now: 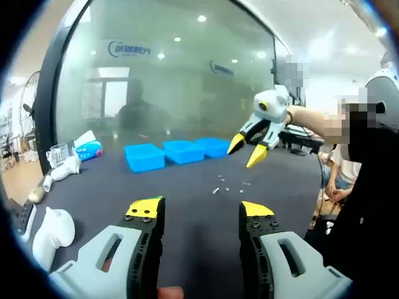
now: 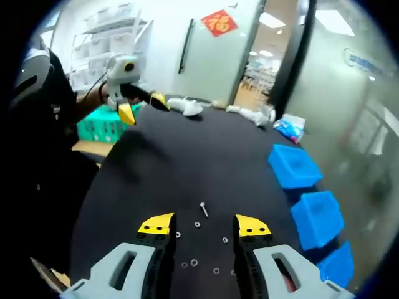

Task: Sort the screws, nuts, and washers into the corresponding bins

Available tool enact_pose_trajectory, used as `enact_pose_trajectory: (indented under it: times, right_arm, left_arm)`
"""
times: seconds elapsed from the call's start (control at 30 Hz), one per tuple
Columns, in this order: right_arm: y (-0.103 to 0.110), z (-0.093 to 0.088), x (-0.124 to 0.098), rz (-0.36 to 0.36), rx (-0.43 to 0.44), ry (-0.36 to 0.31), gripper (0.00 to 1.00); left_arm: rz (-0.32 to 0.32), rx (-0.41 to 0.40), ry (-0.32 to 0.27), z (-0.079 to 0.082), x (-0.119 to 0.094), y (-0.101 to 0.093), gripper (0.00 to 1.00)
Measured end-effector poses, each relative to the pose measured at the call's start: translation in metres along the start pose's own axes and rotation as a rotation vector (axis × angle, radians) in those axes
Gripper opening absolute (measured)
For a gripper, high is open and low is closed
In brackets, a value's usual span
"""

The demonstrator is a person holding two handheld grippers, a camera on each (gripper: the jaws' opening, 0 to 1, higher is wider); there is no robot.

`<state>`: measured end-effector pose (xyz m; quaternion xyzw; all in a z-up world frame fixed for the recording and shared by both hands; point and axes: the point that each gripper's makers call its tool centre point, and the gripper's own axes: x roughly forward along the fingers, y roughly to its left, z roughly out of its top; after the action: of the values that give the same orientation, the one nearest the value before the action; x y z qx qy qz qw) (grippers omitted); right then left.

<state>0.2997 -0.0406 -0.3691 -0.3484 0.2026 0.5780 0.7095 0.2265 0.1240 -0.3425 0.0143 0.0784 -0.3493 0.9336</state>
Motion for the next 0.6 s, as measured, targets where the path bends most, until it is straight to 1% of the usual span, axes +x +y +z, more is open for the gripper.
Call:
enact_pose_trajectory:
  times: [0.13, 0.3, 0.33, 0.4, 0.5, 0.6]
  right_arm:
    - [0.000, -0.002, 0.021, 0.033, -0.038, 0.062, 0.31]
    - [0.004, -0.004, 0.042, 0.087, -0.040, 0.108, 0.27]
    - [0.005, -0.007, 0.046, 0.100, -0.030, 0.125, 0.27]
    - [0.006, -0.013, 0.052, 0.121, -0.035, 0.158, 0.27]
    - [0.006, -0.019, 0.058, 0.133, -0.032, 0.181, 0.25]
    - [0.006, -0.021, 0.065, 0.144, -0.025, 0.185, 0.22]
  left_arm:
    - [0.003, -0.005, -0.010, 0.002, -0.002, 0.002, 0.46]
    - [0.007, -0.003, -0.011, 0.001, -0.004, 0.004, 0.46]
    - [0.007, -0.005, -0.011, 0.000, -0.004, 0.004, 0.46]
    - [0.007, -0.006, -0.007, -0.002, -0.005, 0.005, 0.46]
    - [0.006, -0.008, -0.005, -0.003, -0.006, 0.005, 0.46]
    - [0.009, -0.011, -0.004, -0.004, -0.005, 0.006, 0.46]
